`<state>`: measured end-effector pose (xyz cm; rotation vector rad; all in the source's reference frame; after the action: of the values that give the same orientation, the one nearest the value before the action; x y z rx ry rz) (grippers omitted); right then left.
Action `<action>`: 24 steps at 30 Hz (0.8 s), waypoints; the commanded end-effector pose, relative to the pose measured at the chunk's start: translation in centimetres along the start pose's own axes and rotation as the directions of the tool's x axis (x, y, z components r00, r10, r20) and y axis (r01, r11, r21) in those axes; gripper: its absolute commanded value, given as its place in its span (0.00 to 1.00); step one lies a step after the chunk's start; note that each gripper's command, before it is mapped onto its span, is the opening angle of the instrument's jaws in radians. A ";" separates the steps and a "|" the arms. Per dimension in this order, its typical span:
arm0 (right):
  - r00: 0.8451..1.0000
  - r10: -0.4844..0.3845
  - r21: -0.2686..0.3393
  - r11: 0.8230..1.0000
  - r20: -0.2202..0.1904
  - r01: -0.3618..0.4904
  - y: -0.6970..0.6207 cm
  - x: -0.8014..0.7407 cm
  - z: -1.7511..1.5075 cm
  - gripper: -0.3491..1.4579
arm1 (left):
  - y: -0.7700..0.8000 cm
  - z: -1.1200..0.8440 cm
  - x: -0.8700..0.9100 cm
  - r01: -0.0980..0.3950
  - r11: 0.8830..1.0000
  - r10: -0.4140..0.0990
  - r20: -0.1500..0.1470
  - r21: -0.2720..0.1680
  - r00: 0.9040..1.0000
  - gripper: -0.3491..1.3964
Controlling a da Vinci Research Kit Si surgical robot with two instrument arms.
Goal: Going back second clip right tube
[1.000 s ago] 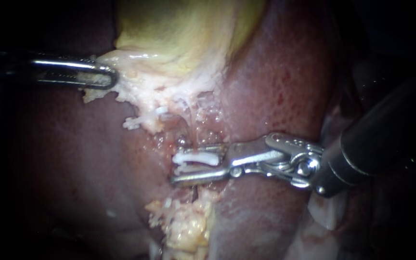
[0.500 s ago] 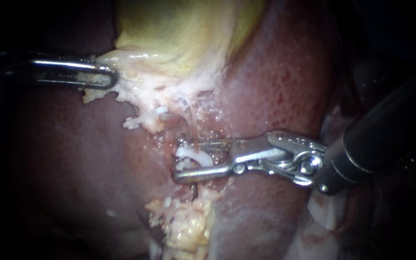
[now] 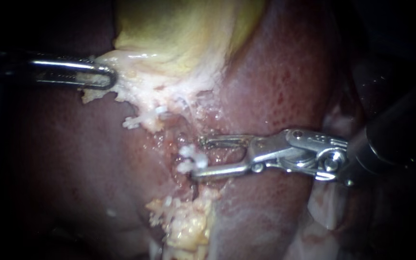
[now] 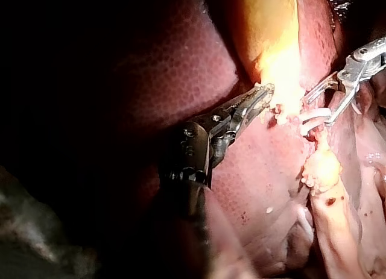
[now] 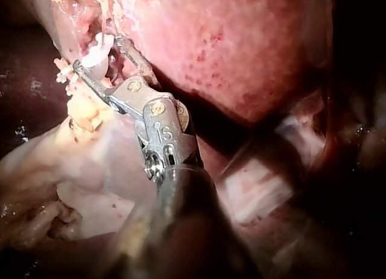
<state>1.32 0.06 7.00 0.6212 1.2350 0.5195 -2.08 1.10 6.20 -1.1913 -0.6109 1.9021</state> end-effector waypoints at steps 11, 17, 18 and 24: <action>0.978 -0.211 0.019 0.977 0.003 0.211 -0.09 0.17 -0.47 0.47 | 0.00 -0.01 0.00 -0.001 1.000 0.001 0.000 -0.002 1.000 0.00; 0.958 -0.288 0.034 0.957 0.004 0.287 -0.16 0.28 -0.82 0.47 | 0.00 -0.01 0.00 -0.001 1.000 0.001 0.000 -0.002 1.000 0.00; 0.953 -0.303 0.036 0.952 0.003 0.303 -0.17 0.30 -0.88 0.47 | 0.00 -0.01 0.00 -0.001 1.000 0.001 0.000 -0.002 1.000 0.00; 0.939 -0.344 0.046 0.938 0.003 0.343 -0.18 0.35 -1.13 0.47 | -0.02 0.02 -0.01 -0.001 1.000 0.001 0.000 -0.001 1.000 0.00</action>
<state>0.29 0.34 6.39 0.4274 1.3148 0.1886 -2.10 1.11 6.23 -1.1938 -0.6119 1.9028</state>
